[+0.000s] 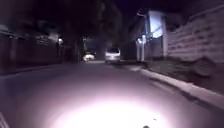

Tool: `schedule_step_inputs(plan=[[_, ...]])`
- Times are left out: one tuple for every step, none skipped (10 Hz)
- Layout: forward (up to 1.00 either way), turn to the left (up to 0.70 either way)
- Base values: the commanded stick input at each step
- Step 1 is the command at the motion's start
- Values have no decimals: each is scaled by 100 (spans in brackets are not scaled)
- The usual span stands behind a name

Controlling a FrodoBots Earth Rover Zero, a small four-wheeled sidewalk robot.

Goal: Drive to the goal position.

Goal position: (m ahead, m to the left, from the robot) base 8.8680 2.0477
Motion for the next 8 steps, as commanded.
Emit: schedule_step_inputs(plan=[[70, 0], [70, 0], [70, 0], [70, 0], [70, 1], [70, 30], [70, 34], [70, 7]])
